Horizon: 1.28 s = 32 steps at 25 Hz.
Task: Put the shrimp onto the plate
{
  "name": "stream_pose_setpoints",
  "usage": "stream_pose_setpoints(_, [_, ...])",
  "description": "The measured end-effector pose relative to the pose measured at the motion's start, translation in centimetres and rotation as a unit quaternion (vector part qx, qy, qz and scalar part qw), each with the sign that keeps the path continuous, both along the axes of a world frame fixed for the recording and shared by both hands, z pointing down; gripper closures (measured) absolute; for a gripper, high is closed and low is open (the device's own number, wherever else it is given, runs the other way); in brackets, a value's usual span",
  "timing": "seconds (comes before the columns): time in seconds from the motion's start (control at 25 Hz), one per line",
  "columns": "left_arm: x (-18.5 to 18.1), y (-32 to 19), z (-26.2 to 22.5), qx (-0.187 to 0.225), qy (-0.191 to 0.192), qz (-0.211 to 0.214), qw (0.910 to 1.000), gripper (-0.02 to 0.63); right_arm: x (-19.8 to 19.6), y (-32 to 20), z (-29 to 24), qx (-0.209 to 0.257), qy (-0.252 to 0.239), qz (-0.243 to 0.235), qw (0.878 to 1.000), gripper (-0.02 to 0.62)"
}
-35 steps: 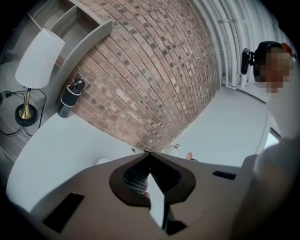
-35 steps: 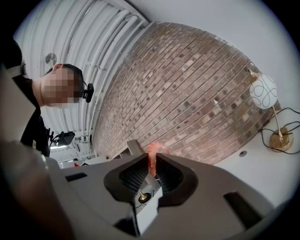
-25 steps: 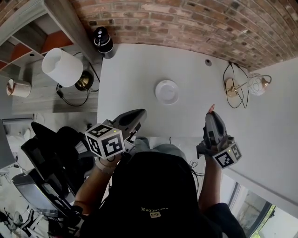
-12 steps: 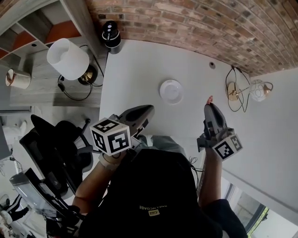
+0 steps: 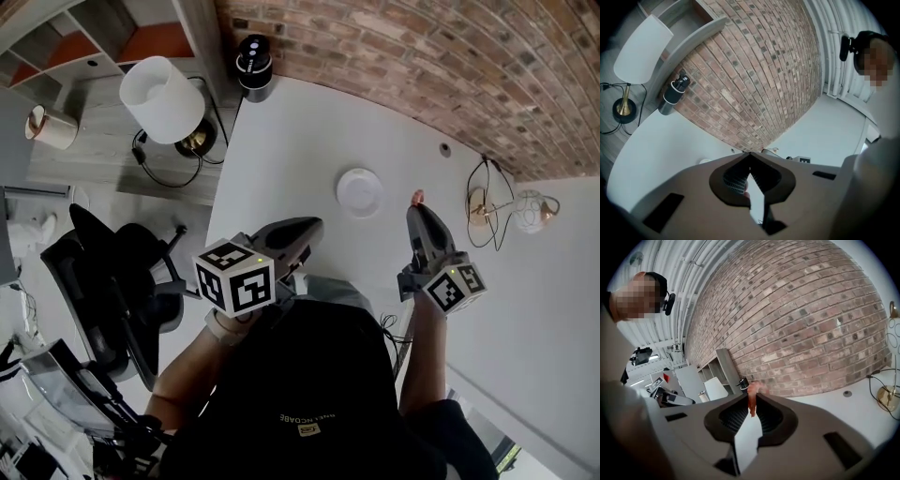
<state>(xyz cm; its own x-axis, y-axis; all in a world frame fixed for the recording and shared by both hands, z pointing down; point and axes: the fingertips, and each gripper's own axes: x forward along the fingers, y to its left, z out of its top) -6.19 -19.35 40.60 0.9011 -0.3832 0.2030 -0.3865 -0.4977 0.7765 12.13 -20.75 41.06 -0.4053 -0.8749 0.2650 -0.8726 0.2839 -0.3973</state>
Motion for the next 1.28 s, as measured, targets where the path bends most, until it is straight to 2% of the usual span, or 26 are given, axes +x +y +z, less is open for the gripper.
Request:
stream_pose_setpoints(0.2, [0.1,0.4,0.2,0.001,-0.009,-0.021,0.9997,0.603,-0.1,-1.6,2.0,-0.018,0.011,-0.022,1.000,0.543])
stream_pose_setpoints(0.36, [0.2,0.5,0.3,-0.004,-0.016,-0.040,0.9991,0.603,0.3,-2.9,3.8,-0.035,0.041,-0.044,0.998,0.543])
stream_pose_setpoints(0.52, [0.2,0.3,0.5,-0.011,-0.023,-0.055,0.9982,0.603,0.2,-4.4,6.6,-0.067,0.062,-0.066,0.994,0.543])
stream_pose_setpoints(0.76, [1.2,1.4,0.4,-0.012,-0.034,-0.096,0.9947,0.603,1.7,-6.0,12.7,-0.118,0.059,-0.090,0.987,0.543])
stream_pose_setpoints(1.04, [1.3,2.5,0.9,-0.021,-0.054,-0.145,0.9878,0.603,1.1,-7.1,20.0,-0.171,0.100,-0.144,0.970,0.543])
stream_pose_setpoints(1.28, [1.1,3.3,1.5,-0.036,-0.064,-0.184,0.9802,0.603,0.3,-7.1,25.3,-0.216,0.114,-0.184,0.952,0.543])
